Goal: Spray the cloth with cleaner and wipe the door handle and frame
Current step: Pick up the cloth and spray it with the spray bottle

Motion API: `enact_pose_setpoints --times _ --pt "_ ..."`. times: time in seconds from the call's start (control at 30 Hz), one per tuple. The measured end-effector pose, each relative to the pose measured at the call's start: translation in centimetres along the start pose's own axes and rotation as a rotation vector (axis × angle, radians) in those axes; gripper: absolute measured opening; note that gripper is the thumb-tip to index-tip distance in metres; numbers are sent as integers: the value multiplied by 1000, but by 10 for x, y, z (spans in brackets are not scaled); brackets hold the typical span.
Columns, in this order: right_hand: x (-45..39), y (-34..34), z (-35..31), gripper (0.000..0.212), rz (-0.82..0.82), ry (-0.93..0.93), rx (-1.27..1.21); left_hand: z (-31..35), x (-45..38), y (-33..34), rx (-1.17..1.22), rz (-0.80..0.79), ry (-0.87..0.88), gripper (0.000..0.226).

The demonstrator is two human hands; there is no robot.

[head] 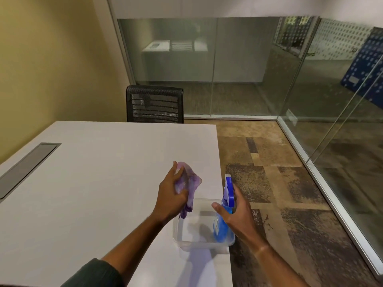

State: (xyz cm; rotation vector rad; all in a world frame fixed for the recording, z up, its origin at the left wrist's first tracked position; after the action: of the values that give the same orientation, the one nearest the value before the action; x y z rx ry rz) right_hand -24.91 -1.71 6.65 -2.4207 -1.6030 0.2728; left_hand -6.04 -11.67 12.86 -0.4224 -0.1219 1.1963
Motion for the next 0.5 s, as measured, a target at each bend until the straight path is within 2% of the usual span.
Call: enact_pose_setpoints --times 0.17,0.4,0.5 --pt "-11 4 -2 46 102 -24 -90 -6 -2 3 -44 -11 -12 67" --pt "-18 4 -3 33 182 -90 -186 -5 -7 3 -82 9 -27 65" --pt "-18 3 -5 21 224 -109 -224 -10 -7 4 -93 10 -47 65"
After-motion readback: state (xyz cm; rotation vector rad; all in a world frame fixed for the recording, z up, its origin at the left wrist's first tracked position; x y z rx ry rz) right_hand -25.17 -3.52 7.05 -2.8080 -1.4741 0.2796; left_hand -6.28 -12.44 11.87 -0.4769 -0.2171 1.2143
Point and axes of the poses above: each hand's wrist, its own x-axis away from the middle knuckle, its own y-axis out of the palm, z = x × y, the point moved 8 cm from there along -x, towards the middle knuckle, and after that the axes turned 2 degrees about -z, right-handed, at the moved point
